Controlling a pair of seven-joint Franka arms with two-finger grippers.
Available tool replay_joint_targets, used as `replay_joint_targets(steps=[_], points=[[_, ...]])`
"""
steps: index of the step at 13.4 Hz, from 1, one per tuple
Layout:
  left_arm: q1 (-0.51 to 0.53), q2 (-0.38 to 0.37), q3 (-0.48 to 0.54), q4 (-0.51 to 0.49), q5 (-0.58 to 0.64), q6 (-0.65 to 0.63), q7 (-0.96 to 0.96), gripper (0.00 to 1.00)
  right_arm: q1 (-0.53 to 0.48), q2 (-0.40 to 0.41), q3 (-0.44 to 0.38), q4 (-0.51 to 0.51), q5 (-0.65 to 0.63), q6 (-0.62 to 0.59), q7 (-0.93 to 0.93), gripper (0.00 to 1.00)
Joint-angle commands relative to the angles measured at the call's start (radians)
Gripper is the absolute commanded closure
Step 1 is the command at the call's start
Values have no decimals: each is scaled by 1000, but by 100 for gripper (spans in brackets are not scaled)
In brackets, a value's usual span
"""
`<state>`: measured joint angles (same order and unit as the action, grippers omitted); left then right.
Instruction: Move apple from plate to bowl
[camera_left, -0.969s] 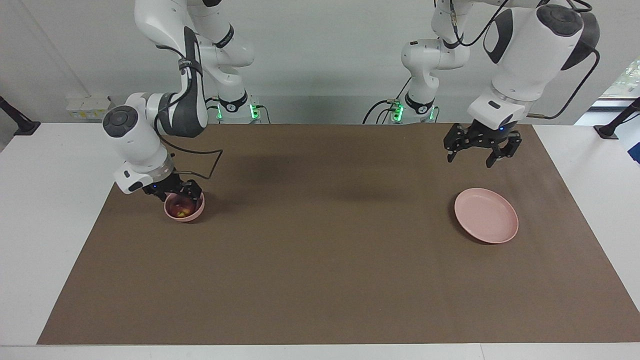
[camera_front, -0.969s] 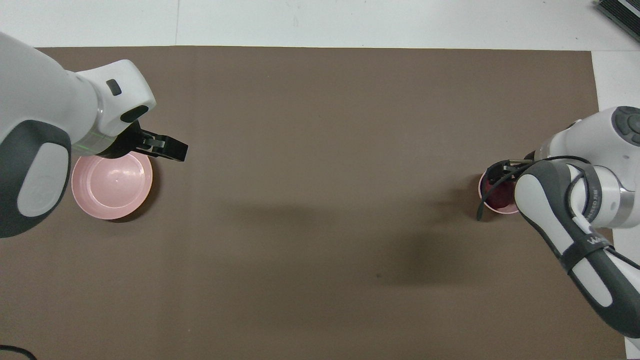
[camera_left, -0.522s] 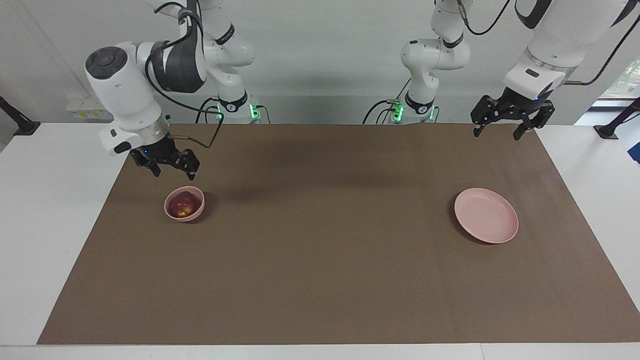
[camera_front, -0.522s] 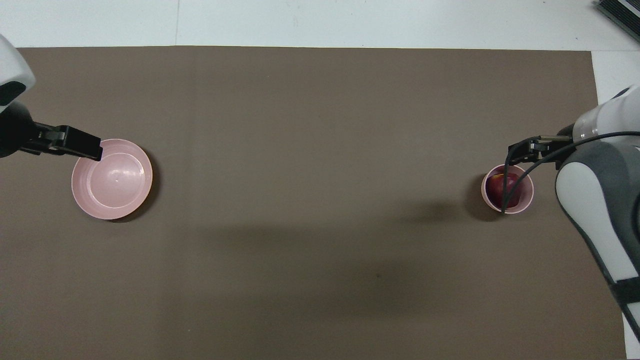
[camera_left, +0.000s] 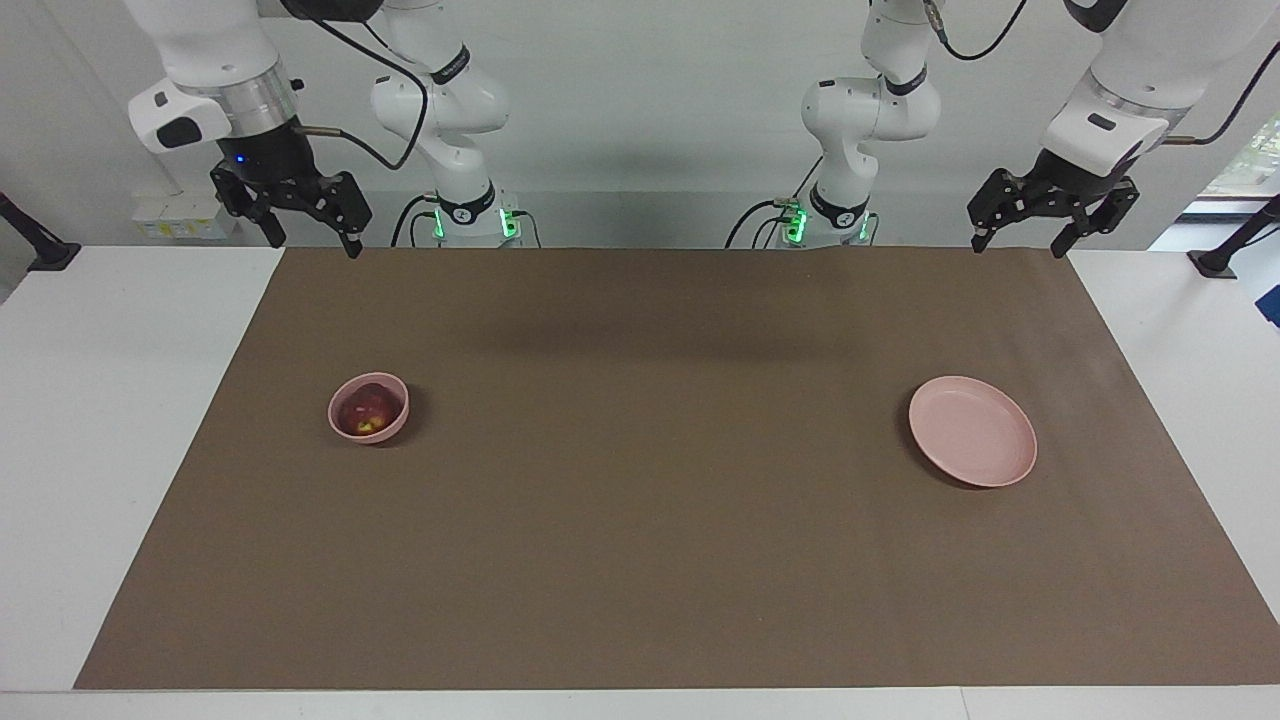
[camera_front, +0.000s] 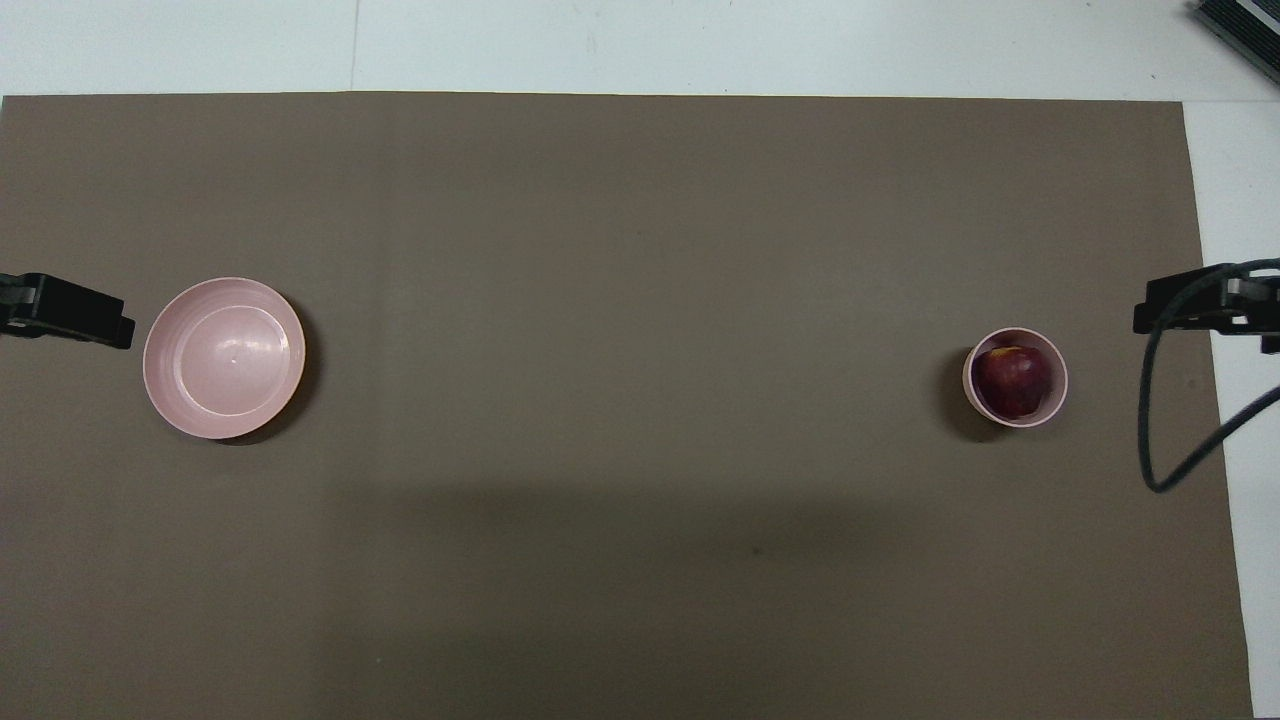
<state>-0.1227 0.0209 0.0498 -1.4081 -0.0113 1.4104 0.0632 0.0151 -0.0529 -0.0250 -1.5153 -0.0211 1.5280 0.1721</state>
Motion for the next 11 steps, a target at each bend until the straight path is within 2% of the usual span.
replay_joint_targets(steps=[1,3,4,7,11], points=[[5,-50,-1,-40,-4,-21,15,0,-23,-12,-10,0,3,-17,0,0],[6,-49,-1,-38,-3,-13,3,0,-20,-63,-10,-87,-2,-5,-17,0],[9,-50,-1,-40,-4,-14,3,0,-8,-68,-6,-92,-2,-8,-4,0],[9,-50,-1,-38,-3,-13,3,0,51,-61,11,-72,-17,-20,55,0],[9,-50,-1,-38,-3,-13,3,0,37,-44,8,9,-20,-113,15,0]])
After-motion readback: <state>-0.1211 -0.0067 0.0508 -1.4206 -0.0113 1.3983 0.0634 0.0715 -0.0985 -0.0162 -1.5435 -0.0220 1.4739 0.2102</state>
